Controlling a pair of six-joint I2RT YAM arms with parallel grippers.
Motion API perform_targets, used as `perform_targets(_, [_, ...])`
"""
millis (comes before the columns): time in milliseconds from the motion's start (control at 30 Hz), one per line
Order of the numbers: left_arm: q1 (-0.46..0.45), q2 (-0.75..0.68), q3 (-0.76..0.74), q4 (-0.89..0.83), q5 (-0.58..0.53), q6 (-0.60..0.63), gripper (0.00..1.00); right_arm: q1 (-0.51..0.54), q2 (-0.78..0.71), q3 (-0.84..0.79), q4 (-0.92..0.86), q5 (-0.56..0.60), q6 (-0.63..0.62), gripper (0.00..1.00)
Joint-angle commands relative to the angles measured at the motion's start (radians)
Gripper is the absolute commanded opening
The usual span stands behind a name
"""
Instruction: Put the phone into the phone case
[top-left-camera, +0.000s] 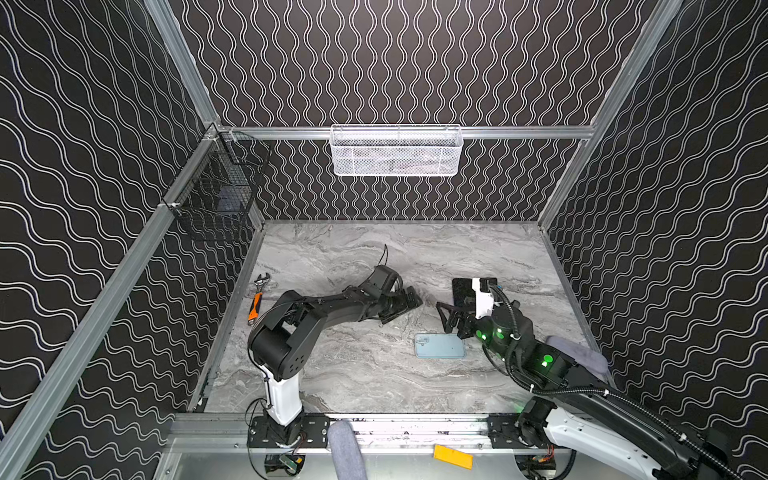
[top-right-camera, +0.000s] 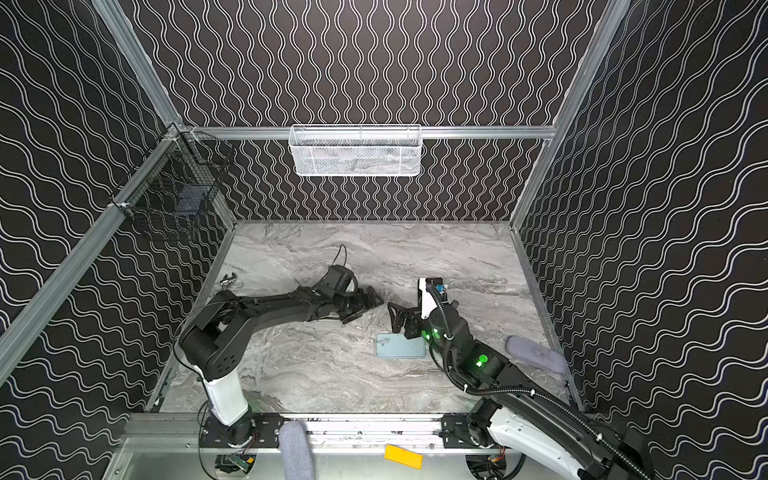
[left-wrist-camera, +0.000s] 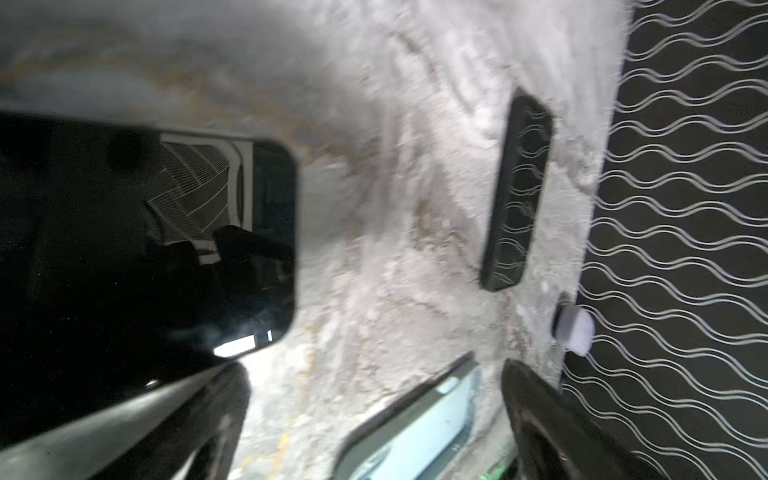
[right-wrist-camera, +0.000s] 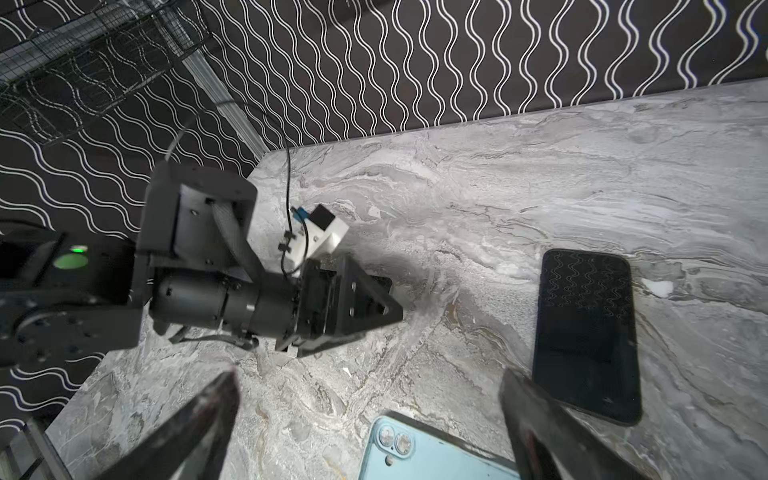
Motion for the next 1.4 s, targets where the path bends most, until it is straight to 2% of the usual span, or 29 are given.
perform_targets(0, [0.002, -0.062, 0.059, -0.091, 0.004, 0.088, 0.98, -0.005, -0.014, 0.001, -0.031, 0.029, 0.026, 0.99])
perform_targets(67, [0.012, -0.141, 0.079, -0.2, -0.048, 0.155, 0.98, -0.012, -0.018, -0.001, -0.03, 0.03, 0.038, 0.99])
perform_targets(167, [0.075, -0.27, 0.083, -0.36, -0.149, 0.249, 0.98, -0.036, 0.004, 0.011, -0.024, 0.003, 0.057, 0.99])
perform_targets(333, [0.291, -0.429, -0.002, -0.504, -0.179, 0.344, 0.98, -0.1, 0.169, 0.115, -0.073, -0.153, 0.087, 0.99])
perform_targets(433, [0.399, -0.459, -0.066, -0.522, -0.15, 0.379, 0.98, -0.131, 0.318, 0.202, -0.127, -0.239, 0.108, 0.99])
perform_targets(533, [0.473, -0.458, -0.168, -0.414, -0.012, 0.343, 0.98, -0.155, 0.457, 0.28, -0.163, -0.33, 0.122, 0.99])
perform_targets(633, [0.491, -0.412, -0.23, -0.307, 0.083, 0.312, 0.98, -0.168, 0.555, 0.323, -0.158, -0.41, 0.132, 0.99])
perform_targets(800, [0.491, -0.352, -0.275, -0.192, 0.133, 0.275, 0.98, -0.181, 0.681, 0.354, -0.118, -0.51, 0.142, 0.99])
perform_targets(1000, [0.491, -0.292, -0.286, -0.128, 0.149, 0.266, 0.98, -0.21, 0.828, 0.399, -0.06, -0.634, 0.16, 0.99])
perform_targets(1367, [0.491, -0.18, -0.269, -0.099, 0.183, 0.264, 0.97, -0.251, 0.987, 0.49, -0.041, -0.739, 0.129, 0.99])
